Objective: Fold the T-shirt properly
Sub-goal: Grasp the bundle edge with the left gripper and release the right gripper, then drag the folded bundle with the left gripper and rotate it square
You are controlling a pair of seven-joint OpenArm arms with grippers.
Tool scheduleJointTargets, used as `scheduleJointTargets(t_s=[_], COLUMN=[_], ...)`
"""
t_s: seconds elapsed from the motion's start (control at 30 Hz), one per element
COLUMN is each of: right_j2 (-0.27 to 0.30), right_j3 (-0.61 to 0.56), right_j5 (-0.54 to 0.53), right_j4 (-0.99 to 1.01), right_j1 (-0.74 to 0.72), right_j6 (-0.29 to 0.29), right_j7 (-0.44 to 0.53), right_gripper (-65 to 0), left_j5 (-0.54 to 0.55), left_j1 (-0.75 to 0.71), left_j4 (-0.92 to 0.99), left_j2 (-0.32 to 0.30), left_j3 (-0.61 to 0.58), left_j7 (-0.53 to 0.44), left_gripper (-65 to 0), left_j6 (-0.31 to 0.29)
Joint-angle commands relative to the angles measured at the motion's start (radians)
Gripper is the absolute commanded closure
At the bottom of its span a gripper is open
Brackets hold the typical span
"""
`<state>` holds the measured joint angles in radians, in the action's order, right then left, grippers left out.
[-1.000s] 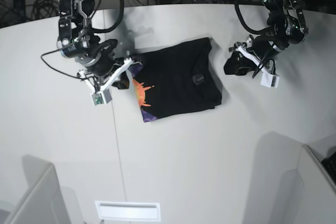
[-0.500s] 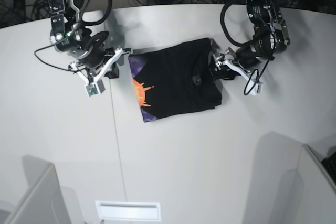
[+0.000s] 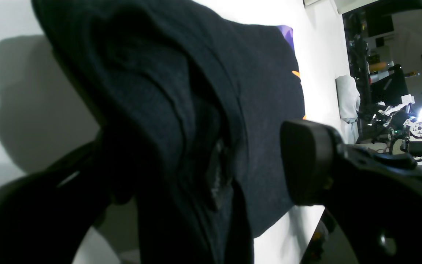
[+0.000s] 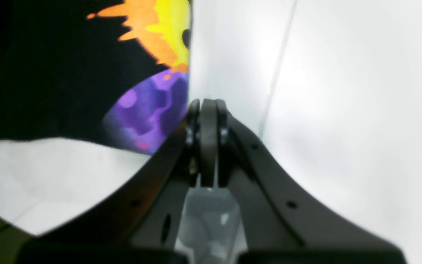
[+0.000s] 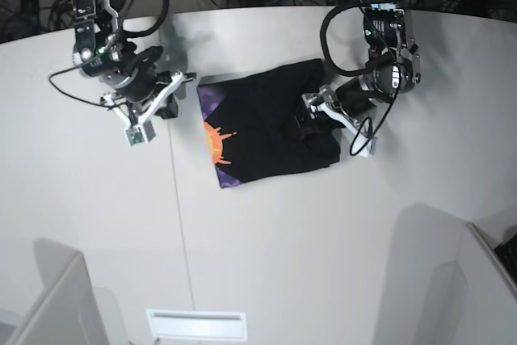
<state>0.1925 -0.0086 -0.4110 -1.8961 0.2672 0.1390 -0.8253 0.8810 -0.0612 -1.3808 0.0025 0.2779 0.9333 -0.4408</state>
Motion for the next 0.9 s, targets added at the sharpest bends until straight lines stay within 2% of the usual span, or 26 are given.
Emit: scheduleJointTargets(t_s=[0.0, 0.03, 0.1, 0.2, 0.23, 0.3, 0.33, 0.57, 0.87], right_j2=[0.005, 0.003, 0.003, 0.002, 0.002, 0.002, 0.002, -0.003, -0.077], right_j3=[0.023, 0.039, 0.062, 0.109, 0.124, 0.155, 0.170, 0.267, 0.416], right_j5=[-0.004, -0.004, -0.004, -0.004, -0.004, -0.004, -0.004, -0.006, -0.006], right_j4=[-0.020, -0.020, -0.020, -0.020, -0.020, -0.020, -0.020, -0.020, -0.020], right_j1=[0.001, 0.002, 0.004, 0.014, 0.016, 0.017, 0.017, 0.037, 0.065], right_j6=[0.007, 0.007, 0.007, 0.009, 0.009, 0.009, 0.009, 0.009, 0.011], right_j7=[0.021, 0.021, 0.021, 0.022, 0.022, 0.022, 0.022, 0.022, 0.022], right_gripper=[0.0, 0.0, 0.0, 0.0, 0.0, 0.0, 0.0, 0.0, 0.0], left_j5=[-0.027, -0.027, -0.027, -0.027, -0.027, -0.027, -0.027, -0.026, -0.027], left_j1=[-0.001, 0.002, 0.008, 0.011, 0.011, 0.013, 0.013, 0.076, 0.212], left_j4=[-0.002, -0.002, -0.002, -0.002, -0.004, -0.004, -0.004, -0.013, -0.004], left_j2=[-0.003, -0.003, -0.005, -0.005, -0.009, -0.020, -0.028, -0.149, -0.255], left_j3=[-0.002, -0.002, -0.002, -0.002, -0.002, -0.004, -0.009, -0.196, -0.403], left_j7=[0.023, 0.023, 0.025, 0.026, 0.026, 0.026, 0.026, 0.034, 0.125], left_gripper=[-54.8, -51.2, -39.8, -18.1, -10.7, 0.0, 0.0, 0.0, 0.0], left_j6=[0.026, 0.026, 0.026, 0.038, 0.069, 0.130, 0.150, 0.156, 0.158])
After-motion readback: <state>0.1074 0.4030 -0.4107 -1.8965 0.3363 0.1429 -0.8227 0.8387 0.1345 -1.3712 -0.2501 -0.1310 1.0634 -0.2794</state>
